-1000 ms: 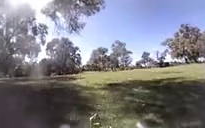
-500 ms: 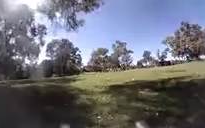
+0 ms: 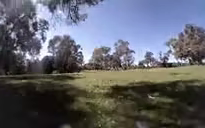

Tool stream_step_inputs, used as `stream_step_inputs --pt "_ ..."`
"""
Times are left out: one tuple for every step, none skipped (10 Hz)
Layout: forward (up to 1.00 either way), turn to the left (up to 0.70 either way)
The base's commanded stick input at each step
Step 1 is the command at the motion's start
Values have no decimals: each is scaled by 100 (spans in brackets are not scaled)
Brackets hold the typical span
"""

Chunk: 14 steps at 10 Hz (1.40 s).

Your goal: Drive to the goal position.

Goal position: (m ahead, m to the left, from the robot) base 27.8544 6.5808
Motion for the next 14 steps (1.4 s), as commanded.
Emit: stream_step_inputs --pt "85 0" --pt "85 0" --pt "85 0" --pt "85 0" --pt "85 0" --pt "85 0" --pt "85 0" --pt "85 0" --pt "85 0" --pt "85 0" --pt "85 0" --pt "85 0" --pt "85 0" --pt "85 0"
